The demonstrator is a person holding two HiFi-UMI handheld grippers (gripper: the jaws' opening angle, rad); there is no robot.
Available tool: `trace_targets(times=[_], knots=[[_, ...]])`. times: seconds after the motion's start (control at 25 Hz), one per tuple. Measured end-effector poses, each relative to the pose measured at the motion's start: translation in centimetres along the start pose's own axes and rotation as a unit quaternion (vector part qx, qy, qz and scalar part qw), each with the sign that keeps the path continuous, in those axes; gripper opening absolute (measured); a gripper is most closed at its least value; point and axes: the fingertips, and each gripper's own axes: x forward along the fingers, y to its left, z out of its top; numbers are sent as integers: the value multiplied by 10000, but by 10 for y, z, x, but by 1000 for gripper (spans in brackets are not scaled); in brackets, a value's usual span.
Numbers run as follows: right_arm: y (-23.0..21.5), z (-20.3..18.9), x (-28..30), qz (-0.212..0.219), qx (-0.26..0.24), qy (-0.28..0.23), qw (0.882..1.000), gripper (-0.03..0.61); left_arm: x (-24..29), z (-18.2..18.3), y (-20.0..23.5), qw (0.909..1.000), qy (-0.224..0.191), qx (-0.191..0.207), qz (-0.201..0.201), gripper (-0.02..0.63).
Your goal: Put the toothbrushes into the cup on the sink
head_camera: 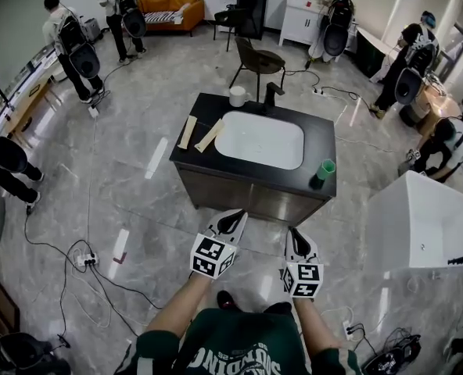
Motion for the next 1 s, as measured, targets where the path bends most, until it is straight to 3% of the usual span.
trace_targets(times=[0.28,0.6,1.0], knots=[[26,-5,9,95,32,62,9999,43,-16,-6,24,10000,54,-33,71,12],[27,8,32,175,88,-48,9998,43,-7,-3,39,9999,76,19,112,11],[24,27,114,384,120,-103,9991,43,37,4,101,9995,152,95,271,12]])
